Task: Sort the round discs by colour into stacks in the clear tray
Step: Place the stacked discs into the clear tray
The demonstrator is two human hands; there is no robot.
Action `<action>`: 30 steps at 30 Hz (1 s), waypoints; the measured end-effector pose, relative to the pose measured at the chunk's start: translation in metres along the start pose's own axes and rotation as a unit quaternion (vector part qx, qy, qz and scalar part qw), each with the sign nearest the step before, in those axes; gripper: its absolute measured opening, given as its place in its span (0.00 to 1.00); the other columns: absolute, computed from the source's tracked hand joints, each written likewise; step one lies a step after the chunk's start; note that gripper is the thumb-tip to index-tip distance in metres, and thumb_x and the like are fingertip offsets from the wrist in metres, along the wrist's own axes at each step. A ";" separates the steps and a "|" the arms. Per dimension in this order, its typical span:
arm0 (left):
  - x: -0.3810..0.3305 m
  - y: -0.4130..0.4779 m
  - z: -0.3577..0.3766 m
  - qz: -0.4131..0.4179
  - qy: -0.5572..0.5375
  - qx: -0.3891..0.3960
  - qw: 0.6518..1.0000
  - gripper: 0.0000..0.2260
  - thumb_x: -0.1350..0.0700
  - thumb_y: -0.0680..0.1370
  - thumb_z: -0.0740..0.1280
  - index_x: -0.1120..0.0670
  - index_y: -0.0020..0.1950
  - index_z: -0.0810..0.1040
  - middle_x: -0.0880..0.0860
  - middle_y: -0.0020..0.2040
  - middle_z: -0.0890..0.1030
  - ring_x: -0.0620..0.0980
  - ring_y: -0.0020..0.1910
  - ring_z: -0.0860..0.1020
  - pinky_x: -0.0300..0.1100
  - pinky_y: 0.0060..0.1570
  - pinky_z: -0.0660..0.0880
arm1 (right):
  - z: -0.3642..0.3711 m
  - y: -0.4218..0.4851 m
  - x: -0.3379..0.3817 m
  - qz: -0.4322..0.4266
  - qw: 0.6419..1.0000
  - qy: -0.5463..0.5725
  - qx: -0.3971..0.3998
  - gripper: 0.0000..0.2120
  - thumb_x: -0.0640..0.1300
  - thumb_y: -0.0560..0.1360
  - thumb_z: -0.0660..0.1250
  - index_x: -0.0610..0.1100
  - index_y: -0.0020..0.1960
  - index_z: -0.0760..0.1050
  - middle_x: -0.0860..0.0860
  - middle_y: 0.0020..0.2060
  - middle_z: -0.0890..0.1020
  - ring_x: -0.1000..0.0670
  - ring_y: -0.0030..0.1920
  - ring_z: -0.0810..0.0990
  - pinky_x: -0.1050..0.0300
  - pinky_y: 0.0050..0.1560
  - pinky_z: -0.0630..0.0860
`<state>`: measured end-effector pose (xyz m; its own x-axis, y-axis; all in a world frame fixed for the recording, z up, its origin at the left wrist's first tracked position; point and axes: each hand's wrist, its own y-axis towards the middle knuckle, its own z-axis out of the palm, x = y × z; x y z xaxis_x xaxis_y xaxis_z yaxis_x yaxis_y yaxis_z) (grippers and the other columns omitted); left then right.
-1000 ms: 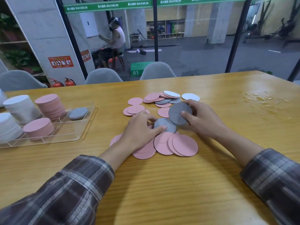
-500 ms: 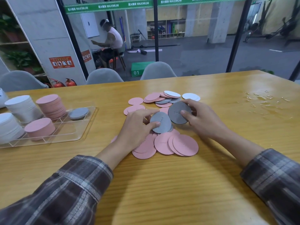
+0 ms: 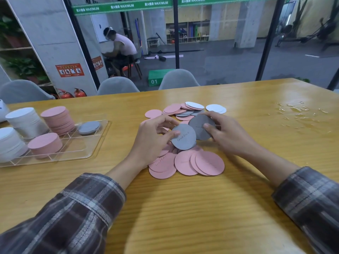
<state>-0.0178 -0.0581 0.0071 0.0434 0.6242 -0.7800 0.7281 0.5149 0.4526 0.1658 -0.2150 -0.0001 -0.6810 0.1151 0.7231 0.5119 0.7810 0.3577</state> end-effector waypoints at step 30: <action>0.021 0.003 0.014 -0.044 0.242 0.051 0.968 0.27 0.28 0.67 0.68 0.46 0.53 0.86 0.46 0.51 0.78 0.48 0.54 0.78 0.55 0.58 0.77 | -0.002 -0.001 -0.002 -0.009 0.999 -0.035 -0.019 0.13 0.45 0.80 0.68 0.54 0.63 0.77 0.58 0.52 0.84 0.51 0.50 0.84 0.47 0.55 0.80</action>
<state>-0.0053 -0.0514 -0.0144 -0.3293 0.7960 -0.5079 0.7792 0.5329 0.3300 0.1673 -0.2168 -0.0008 -0.7249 0.1445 0.6736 0.5172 0.7600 0.3936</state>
